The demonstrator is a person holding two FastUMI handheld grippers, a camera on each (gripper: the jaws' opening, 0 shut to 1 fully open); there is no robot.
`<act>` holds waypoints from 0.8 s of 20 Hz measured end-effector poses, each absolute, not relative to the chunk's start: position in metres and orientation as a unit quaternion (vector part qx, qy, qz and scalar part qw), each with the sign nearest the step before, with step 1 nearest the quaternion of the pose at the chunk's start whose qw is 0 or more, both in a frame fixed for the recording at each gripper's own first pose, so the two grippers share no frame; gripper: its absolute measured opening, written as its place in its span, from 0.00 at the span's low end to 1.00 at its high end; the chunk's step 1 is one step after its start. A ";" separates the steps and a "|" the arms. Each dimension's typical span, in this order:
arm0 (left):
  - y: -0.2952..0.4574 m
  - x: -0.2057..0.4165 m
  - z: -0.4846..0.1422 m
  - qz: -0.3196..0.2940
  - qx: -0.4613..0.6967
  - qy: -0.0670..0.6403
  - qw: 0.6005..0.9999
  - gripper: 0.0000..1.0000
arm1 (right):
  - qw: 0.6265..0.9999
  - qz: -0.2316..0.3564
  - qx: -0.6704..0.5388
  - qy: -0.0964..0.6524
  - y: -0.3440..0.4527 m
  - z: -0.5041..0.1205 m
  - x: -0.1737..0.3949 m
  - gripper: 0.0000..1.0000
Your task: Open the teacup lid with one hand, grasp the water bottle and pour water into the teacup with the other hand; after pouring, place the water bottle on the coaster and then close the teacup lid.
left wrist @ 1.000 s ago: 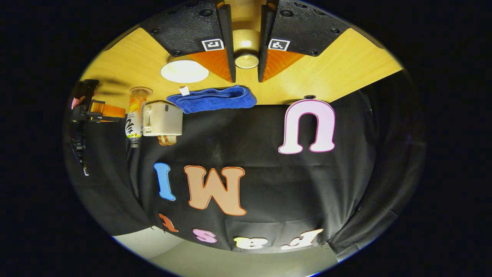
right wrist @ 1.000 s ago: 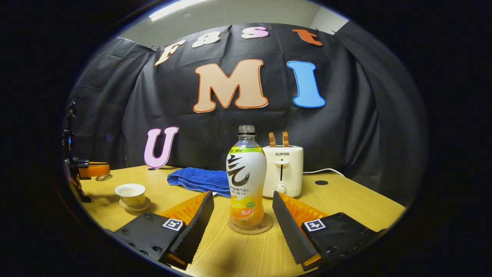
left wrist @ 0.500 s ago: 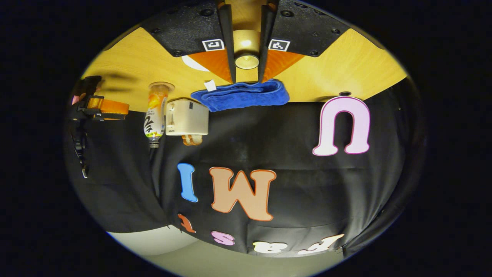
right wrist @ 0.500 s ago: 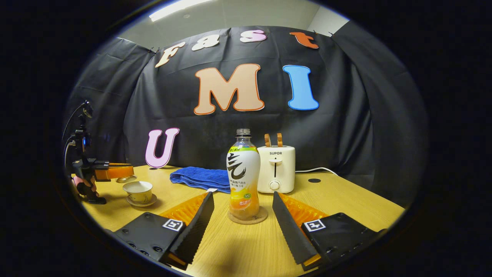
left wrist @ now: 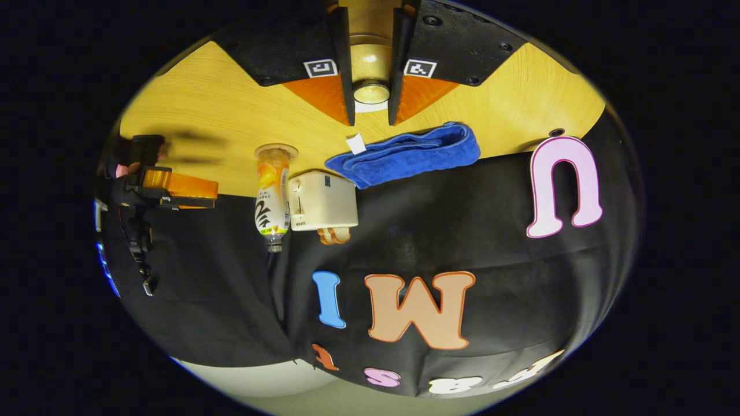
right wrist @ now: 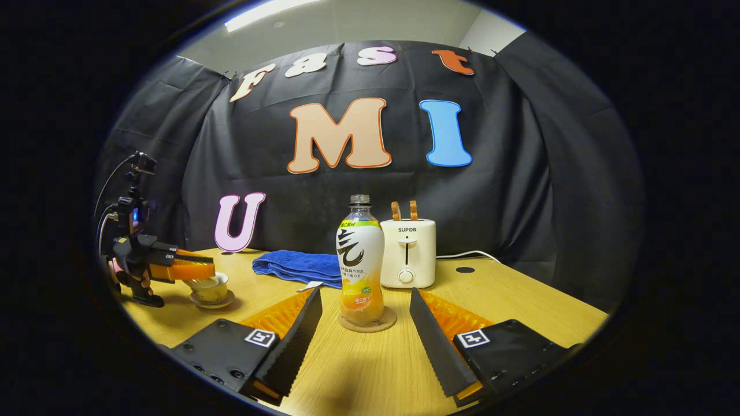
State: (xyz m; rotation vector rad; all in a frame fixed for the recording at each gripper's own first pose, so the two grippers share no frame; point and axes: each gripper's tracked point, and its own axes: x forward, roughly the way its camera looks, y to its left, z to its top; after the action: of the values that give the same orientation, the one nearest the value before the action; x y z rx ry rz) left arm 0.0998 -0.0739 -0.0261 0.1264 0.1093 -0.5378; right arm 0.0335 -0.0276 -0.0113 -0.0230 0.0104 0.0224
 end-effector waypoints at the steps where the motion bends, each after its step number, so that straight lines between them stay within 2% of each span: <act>1: -0.075 0.102 -0.027 -0.265 0.064 0.055 0.960 0.27 | 1.000 0.011 -0.011 0.005 -0.027 -0.011 0.034 0.97; 3: -0.079 0.103 -0.028 -0.267 0.067 0.058 0.960 0.27 | 1.000 0.011 -0.011 0.005 -0.027 -0.011 0.034 0.97; 5: -0.080 0.104 -0.028 -0.266 0.068 0.057 0.960 0.27 | 1.000 0.012 -0.011 0.005 -0.028 -0.012 0.034 0.93; 6: -0.080 0.105 -0.027 -0.266 0.068 0.056 0.960 0.27 | 1.000 0.012 -0.011 0.005 -0.028 -0.012 0.034 1.00; 8: -0.081 0.106 -0.026 -0.267 0.067 0.054 0.960 0.27 | 1.000 0.014 -0.011 0.005 -0.027 -0.012 0.034 1.00; 9: -0.081 0.106 -0.026 -0.267 0.067 0.054 0.960 0.27 | 1.000 0.014 -0.011 0.005 -0.027 -0.012 0.034 0.97; 10: -0.081 0.106 -0.026 -0.267 0.067 0.054 0.960 0.27 | 1.000 0.014 -0.011 0.005 -0.027 -0.012 0.034 1.00; 12: -0.079 0.107 -0.027 -0.261 0.069 0.057 0.961 0.27 | 1.000 0.014 -0.011 0.005 -0.027 -0.012 0.034 0.97; 14: -0.081 0.108 -0.029 -0.260 0.072 0.062 0.961 0.33 | 1.000 0.014 -0.011 0.005 -0.027 -0.012 0.034 0.97; 16: -0.080 0.107 -0.032 -0.258 0.077 0.070 0.961 0.50 | 1.000 0.015 -0.011 0.005 -0.027 -0.012 0.034 0.97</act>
State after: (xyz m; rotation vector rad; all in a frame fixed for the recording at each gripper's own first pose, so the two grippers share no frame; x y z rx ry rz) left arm 0.1071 -0.0803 -0.0317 0.1553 0.1419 -0.5231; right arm 0.0337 -0.0272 -0.0119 -0.0213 0.0094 0.0306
